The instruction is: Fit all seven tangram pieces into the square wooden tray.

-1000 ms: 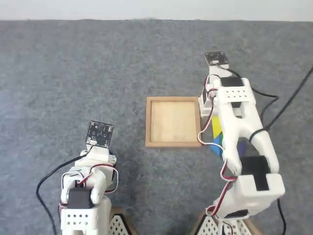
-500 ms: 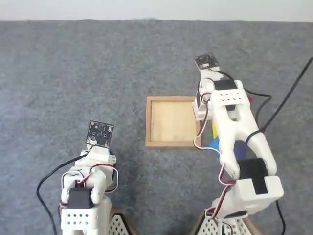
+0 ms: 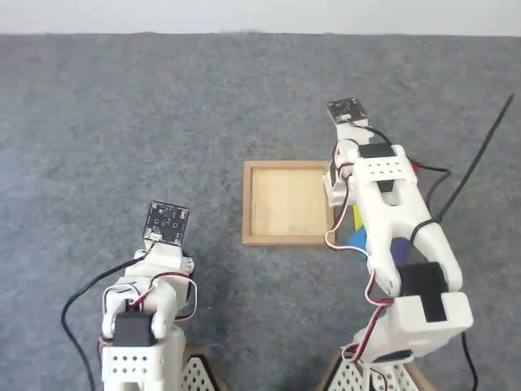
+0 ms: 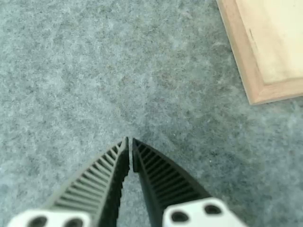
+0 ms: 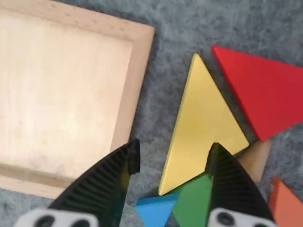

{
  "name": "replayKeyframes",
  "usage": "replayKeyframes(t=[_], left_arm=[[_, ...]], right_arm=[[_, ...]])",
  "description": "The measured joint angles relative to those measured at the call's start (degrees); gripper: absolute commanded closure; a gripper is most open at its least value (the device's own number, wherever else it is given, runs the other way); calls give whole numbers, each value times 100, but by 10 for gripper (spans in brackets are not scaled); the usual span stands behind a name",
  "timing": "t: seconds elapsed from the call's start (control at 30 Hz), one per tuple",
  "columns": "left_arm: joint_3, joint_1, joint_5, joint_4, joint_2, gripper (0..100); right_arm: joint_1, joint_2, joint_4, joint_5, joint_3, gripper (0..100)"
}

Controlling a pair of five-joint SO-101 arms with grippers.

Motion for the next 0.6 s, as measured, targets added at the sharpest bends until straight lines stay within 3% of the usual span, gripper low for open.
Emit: replayKeyframes(t=[0.17, 0.6], left_arm=[[0, 0, 0, 0, 0, 987], [0, 0, 0, 0, 0, 987]], right_arm=[[527, 642, 0, 123, -492, 764], [651, 1978, 290, 149, -2066, 764]])
